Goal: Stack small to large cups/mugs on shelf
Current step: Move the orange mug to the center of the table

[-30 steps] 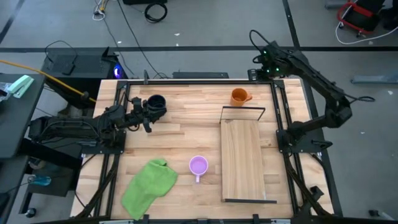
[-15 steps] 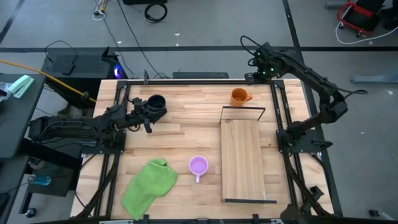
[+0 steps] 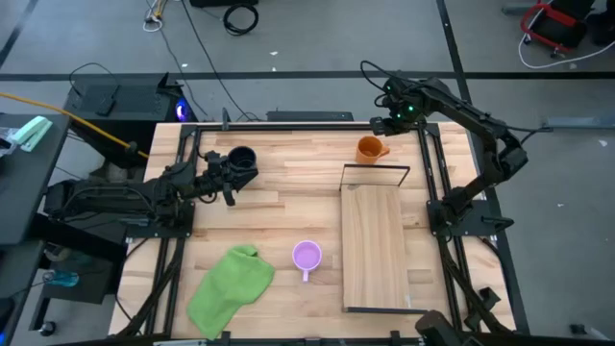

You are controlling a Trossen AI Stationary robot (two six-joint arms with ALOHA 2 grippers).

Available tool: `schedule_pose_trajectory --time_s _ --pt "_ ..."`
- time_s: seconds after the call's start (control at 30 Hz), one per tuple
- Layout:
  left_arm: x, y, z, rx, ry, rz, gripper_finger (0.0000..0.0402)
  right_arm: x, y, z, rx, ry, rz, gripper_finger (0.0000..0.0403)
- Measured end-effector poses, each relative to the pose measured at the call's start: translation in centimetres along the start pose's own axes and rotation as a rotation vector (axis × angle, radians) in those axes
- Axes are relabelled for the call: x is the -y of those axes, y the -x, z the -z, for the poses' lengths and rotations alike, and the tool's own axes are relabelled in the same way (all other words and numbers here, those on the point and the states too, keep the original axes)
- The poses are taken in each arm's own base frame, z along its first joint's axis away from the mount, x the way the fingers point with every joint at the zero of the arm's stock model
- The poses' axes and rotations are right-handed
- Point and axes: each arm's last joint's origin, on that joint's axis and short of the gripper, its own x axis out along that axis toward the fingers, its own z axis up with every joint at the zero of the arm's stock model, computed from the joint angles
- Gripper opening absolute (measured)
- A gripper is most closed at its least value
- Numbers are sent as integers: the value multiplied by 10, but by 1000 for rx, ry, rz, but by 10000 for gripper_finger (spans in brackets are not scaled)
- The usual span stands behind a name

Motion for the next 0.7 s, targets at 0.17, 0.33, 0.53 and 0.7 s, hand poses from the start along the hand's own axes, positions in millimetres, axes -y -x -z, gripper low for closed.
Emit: schedule_pose_trajectory --time_s 0.17,0.33,0.53,0.7 --pt "0 0 0 -1 11 0 53 -7 -12 -1 -44 18 14 65" --pt "0 0 1 -7 10 -4 52 -18 -26 0 -81 57 46 78" --pt "-1 0 1 -12 12 -8 52 -19 -29 0 -63 70 103 91" --pt "-1 0 1 -13 12 -7 52 -18 -31 -1 -56 53 110 100"
